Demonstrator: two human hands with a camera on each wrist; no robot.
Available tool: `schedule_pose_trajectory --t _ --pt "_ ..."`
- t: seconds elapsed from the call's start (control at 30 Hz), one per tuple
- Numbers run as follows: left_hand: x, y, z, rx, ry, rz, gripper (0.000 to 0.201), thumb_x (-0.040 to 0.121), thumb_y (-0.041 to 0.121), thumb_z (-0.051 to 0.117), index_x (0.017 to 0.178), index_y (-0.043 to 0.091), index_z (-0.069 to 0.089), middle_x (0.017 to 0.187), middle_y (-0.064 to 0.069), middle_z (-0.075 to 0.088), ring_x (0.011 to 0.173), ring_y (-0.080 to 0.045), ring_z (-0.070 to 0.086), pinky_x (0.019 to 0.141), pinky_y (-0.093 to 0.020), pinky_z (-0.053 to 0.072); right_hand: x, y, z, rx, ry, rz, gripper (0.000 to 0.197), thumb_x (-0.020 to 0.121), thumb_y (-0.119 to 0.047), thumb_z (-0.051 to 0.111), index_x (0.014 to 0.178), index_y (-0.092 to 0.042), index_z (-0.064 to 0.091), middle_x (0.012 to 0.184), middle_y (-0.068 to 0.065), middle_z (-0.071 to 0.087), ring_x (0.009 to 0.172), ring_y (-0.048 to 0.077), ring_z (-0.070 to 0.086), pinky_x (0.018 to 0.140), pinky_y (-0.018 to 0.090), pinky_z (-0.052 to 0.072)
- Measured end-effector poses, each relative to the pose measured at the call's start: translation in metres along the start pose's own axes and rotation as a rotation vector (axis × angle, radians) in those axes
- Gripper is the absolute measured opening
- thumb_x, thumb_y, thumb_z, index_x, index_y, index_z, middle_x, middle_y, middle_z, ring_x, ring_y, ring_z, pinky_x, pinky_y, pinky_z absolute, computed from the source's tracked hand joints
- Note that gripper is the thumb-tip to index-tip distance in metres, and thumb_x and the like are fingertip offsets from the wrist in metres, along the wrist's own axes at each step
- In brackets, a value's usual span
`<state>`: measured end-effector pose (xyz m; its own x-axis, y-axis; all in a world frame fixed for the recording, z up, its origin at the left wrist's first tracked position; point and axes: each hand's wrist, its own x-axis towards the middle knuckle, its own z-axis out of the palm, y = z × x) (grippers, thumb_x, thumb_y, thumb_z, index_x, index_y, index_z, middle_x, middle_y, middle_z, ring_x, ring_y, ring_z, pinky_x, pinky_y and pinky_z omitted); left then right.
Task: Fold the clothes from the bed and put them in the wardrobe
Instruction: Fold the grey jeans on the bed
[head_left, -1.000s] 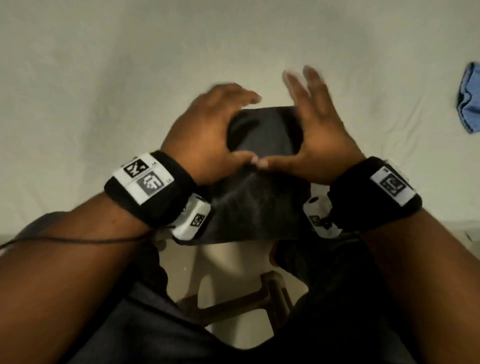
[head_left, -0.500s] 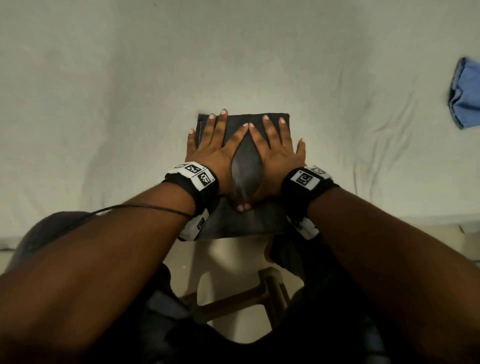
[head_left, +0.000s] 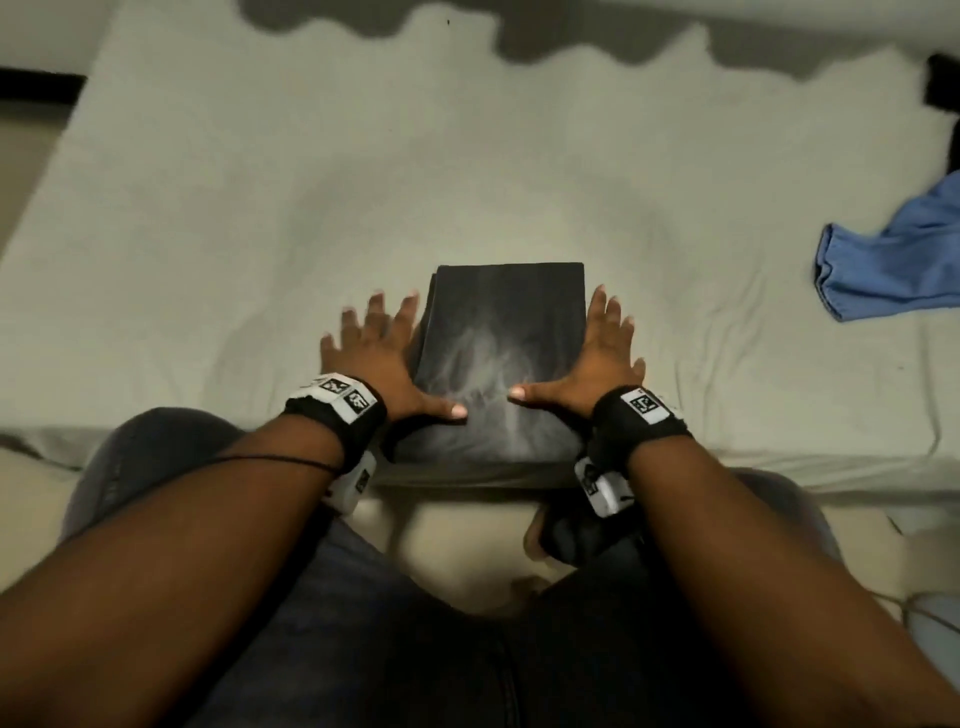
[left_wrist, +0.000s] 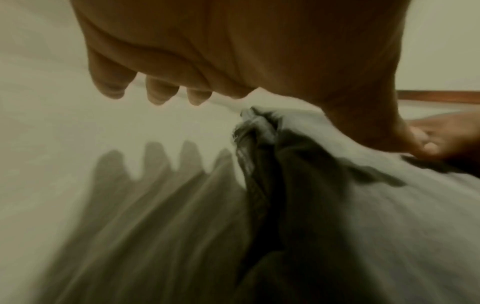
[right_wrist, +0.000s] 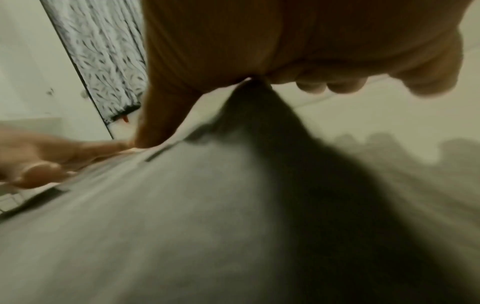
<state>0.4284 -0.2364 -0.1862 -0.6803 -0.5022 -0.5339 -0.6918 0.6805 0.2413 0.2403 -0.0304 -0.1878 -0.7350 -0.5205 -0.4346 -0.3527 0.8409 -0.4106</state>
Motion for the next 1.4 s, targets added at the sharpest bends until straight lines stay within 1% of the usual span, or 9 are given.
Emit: schedule_pose_trajectory --t 0.1,0.23,0.43,0.53,0.7,0.97,1.07,1.3,1.4 --pt "-0.026 0.038 0.024 0.141 0.131 0.277 0.150 0.043 0.102 0.056 0.157 0.039 -0.019 0.169 -0.003 -0.015 0.154 -0.038 -0.011 0.120 -0.065 0.006 -0.036 -0.027 0.020 -0.288 0.134 -0.234 0.161 0.045 -0.086 0.074 0.152 -0.030 -0.033 0.161 -0.005 -0.037 0.151 0.026 -0.028 0.116 0.059 -0.008" --pt "-0.049 0.039 0.082 0.390 -0.002 0.434 0.136 0.063 0.085 0.067 0.160 0.031 -0.013 0.169 -0.002 -0.017 0.155 -0.032 -0.014 0.122 -0.061 0.002 -0.067 -0.012 0.067 -0.555 -0.175 -0.485 0.144 0.063 -0.071 0.078 0.157 -0.027 -0.022 0.167 -0.003 -0.023 0.154 0.025 -0.020 0.121 0.063 0.004" --pt "-0.058 -0.046 0.063 0.093 -0.080 -0.234 0.122 0.071 0.059 0.077 0.155 0.048 -0.011 0.168 0.000 -0.019 0.152 -0.045 -0.015 0.119 -0.067 0.009 -0.072 0.026 0.049 -0.552 -0.146 -0.133 0.156 0.057 -0.062 0.088 0.153 -0.030 -0.031 0.162 -0.009 -0.034 0.152 0.025 -0.025 0.118 0.066 -0.003" --pt "-0.064 -0.039 0.047 0.101 0.138 -0.111 0.119 0.069 0.059 0.078 0.158 0.039 0.002 0.169 -0.006 -0.001 0.154 -0.041 0.000 0.120 -0.059 0.023 -0.079 0.016 0.038 -0.424 -0.074 -0.047 0.153 0.062 -0.058 0.088 0.151 -0.033 -0.033 0.161 -0.005 -0.037 0.152 0.030 -0.026 0.118 0.067 0.003" --pt "-0.078 0.007 0.072 0.402 0.166 0.356 0.132 0.066 0.061 0.083 0.157 0.044 -0.012 0.168 0.000 -0.015 0.155 -0.035 -0.008 0.121 -0.056 0.022 -0.095 -0.011 0.055 -0.599 -0.045 -0.436 0.134 0.065 -0.056 0.086 0.157 -0.041 -0.009 0.167 -0.002 -0.021 0.155 0.029 -0.015 0.119 0.066 0.011" --pt "-0.079 0.004 0.095 0.478 0.187 0.262 0.111 0.089 0.026 0.063 0.149 0.052 -0.027 0.166 0.006 -0.024 0.142 -0.037 0.026 0.103 -0.048 0.044 -0.086 0.019 0.040 -0.425 -0.113 -0.183 0.124 0.067 -0.051 0.087 0.158 -0.044 0.002 0.167 -0.006 -0.017 0.156 0.023 -0.011 0.120 0.062 0.018" --pt "-0.073 0.012 0.085 0.408 0.226 0.304 0.087 0.097 0.010 0.044 0.158 0.046 -0.006 0.169 0.001 -0.008 0.125 -0.034 0.046 0.095 -0.043 0.050 -0.082 0.017 0.037 -0.326 -0.131 -0.185 0.121 0.067 -0.055 0.087 0.160 -0.039 0.009 0.169 -0.002 -0.013 0.156 0.024 -0.009 0.123 0.051 0.024" --pt "-0.065 0.011 0.050 -0.036 0.472 0.488 0.051 0.086 0.010 0.057 0.135 0.022 0.059 0.141 -0.004 0.055 0.113 -0.034 0.058 0.098 -0.042 0.048 -0.082 0.008 0.033 -0.327 -0.084 -0.182 0.133 0.059 -0.060 0.090 0.158 -0.040 0.004 0.169 0.001 -0.007 0.156 0.030 -0.005 0.119 0.057 0.030" --pt "-0.068 0.008 0.029 -0.230 0.645 0.565 0.046 0.077 0.013 0.059 0.123 0.015 0.067 0.125 -0.009 0.066 0.112 -0.031 0.061 0.099 -0.038 0.044 -0.086 0.004 0.030 -0.309 0.107 -0.301 0.106 0.077 -0.035 0.083 0.158 -0.036 0.014 0.163 0.008 0.018 0.151 0.033 0.017 0.109 0.054 0.043"
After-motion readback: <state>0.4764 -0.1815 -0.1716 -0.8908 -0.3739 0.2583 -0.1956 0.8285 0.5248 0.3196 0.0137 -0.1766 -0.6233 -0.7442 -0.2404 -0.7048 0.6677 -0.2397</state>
